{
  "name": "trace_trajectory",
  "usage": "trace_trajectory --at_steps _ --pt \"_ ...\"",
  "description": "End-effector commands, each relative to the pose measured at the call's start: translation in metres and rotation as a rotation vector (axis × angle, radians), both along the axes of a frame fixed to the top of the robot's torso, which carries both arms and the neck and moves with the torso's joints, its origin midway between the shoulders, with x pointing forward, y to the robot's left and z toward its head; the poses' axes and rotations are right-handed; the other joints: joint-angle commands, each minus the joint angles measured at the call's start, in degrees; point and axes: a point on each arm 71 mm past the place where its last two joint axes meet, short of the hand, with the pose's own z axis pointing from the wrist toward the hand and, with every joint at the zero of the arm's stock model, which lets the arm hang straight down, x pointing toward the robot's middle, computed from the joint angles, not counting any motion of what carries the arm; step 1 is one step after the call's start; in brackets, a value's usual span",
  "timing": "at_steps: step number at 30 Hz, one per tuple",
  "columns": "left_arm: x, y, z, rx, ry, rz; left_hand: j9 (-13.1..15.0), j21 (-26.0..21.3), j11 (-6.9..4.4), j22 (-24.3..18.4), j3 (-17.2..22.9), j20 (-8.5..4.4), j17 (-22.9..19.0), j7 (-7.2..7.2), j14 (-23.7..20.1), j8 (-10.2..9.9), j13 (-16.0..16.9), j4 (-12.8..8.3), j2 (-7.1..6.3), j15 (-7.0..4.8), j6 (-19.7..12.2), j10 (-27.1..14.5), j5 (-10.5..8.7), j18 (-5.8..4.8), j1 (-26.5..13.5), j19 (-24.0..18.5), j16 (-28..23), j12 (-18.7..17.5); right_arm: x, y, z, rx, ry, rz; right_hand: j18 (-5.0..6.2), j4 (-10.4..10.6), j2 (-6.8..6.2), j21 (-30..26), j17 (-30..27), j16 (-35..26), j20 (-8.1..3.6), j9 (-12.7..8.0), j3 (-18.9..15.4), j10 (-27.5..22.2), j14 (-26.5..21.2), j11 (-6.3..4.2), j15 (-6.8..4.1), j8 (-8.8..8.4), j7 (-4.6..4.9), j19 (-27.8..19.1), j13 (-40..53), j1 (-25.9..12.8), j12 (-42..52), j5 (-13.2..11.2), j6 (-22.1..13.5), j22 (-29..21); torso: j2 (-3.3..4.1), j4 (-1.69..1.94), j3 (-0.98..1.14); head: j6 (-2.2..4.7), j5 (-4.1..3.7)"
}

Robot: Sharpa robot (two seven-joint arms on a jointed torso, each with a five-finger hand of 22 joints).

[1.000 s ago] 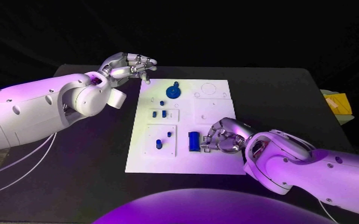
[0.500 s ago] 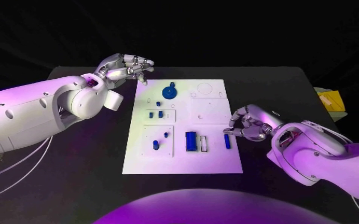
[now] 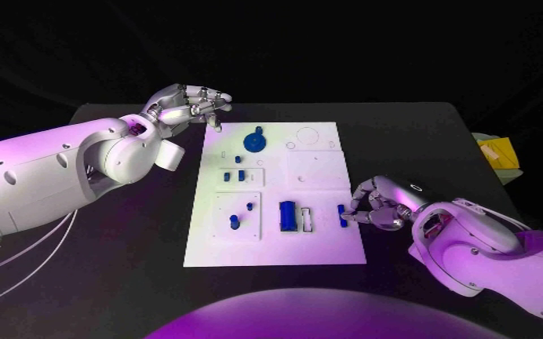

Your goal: Assemble the parts on the task board

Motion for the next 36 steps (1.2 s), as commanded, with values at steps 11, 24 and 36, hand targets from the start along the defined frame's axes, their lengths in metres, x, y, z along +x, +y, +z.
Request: trace_trajectory --at_steps 11,24,36 --pt "0.000 -0.001 0.001 -0.014 -0.002 -0.012 0.1 -0.3 -0.02 -0.1 0.2 0.07 -0.1 0.14 -0.3 -0.2 0.0 0.0 0.07 0.27 -0.2 -0.4 0.15 0.32 -0.2 0.3 0.4 0.4 -0.002 0.013 -0.015 -0.026 0.036 0.022 -0.80 -0.1 0.33 -0.3 13.3 0.0 0.33 -0.1 -0.1 -0.4 5.6 0.05 0.24 -0.33 0.18 4.2 2.3 -0.2 -0.2 -0.3 0.3 10.8 0.13 0.04 0.03 -0.08 -0.02" --pt "0.000 0.000 0.001 -0.014 -0.001 -0.012 0.1 -0.3 -0.02 -0.1 0.2 0.07 -0.1 0.14 -0.3 -0.2 0.0 0.0 0.07 0.27 -0.2 -0.4 0.15 0.32 -0.2 0.3 0.4 0.4 0.003 0.014 -0.024 -0.087 0.040 0.032 -0.84 -0.9 1.10 -0.1 13.3 0.0 0.20 -0.4 1.0 -0.3 5.7 -0.20 0.05 -0.41 -0.06 4.3 2.5 5.1 -0.1 0.0 0.6 11.0 0.11 0.00 0.05 -0.35 0.27" --pt "0.000 0.000 0.001 -0.012 0.000 -0.011 0.1 -0.3 0.02 -0.1 0.2 0.09 -0.1 0.19 -0.3 -0.3 0.0 0.0 0.05 0.30 -0.2 -0.5 0.14 0.31 -0.3 0.3 0.4 0.4 0.001 0.021 -0.024 -0.116 0.044 0.052 -0.95 -4.9 -4.39 0.1 13.5 0.1 -0.45 0.8 25.9 0.2 5.7 -0.96 -0.60 1.81 -0.61 4.4 2.9 10.8 -0.1 4.5 1.0 11.4 0.09 -0.02 0.05 -0.44 0.26"
